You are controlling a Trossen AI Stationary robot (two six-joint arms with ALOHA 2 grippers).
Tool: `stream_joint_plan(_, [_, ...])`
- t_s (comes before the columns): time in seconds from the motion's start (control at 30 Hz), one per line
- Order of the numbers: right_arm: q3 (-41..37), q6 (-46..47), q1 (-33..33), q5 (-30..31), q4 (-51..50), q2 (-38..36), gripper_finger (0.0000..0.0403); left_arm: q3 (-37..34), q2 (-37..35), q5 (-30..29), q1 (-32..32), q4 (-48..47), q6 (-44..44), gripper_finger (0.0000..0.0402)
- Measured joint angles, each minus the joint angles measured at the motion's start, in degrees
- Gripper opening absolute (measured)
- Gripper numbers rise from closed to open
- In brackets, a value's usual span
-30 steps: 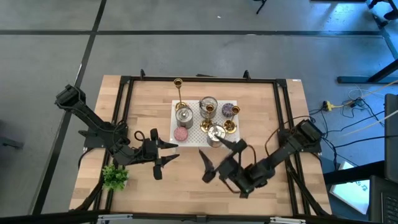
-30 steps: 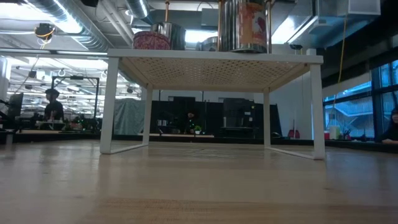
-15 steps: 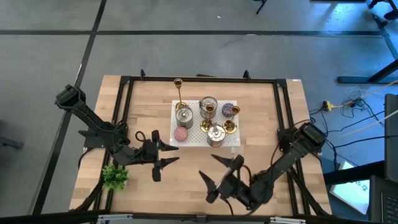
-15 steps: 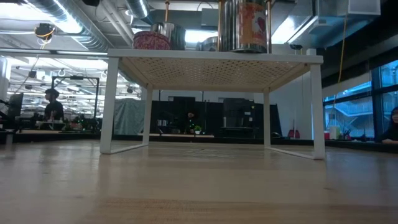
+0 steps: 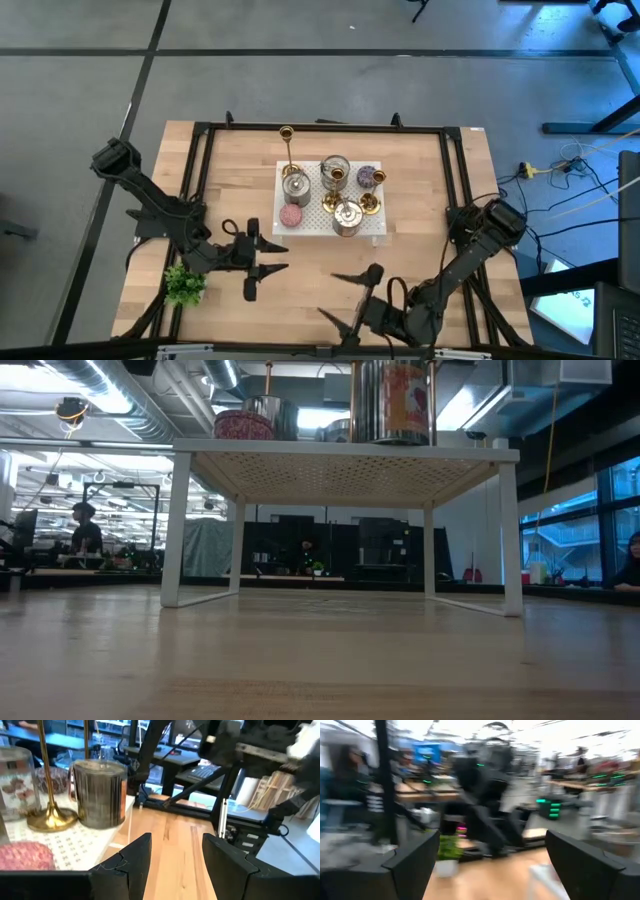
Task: Pick & Place candle stick holders
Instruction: Put the big silver scented candle on the shelf
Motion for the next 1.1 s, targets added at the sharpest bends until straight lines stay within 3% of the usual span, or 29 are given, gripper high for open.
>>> stream_joint_plan(0.2, [0.0,7.2,0.0,-15.5,-2.5,0.0,0.0364,0.0,2.0,0.0,-0.8,0.0,-3.5,0.0173])
stream_joint_plan(0.47, [0.0,12.4,0.0,-26.3,-5.2,0.0,0.0364,0.0,6.0,-0.1,-2.6,7.5,-3.7,0.0173])
stream_joint_plan(0.77, [0.0,13.8,-0.8,-46.3,-3.6,0.0,0.0364,0.0,8.3,-0.1,-3.1,11.6,-2.1,0.0173])
stream_joint_plan(1.1, [0.0,11.2,-1.5,-48.6,-3.4,0.0,0.0364,0.0,8.3,-0.1,-3.1,11.6,-2.1,0.0173])
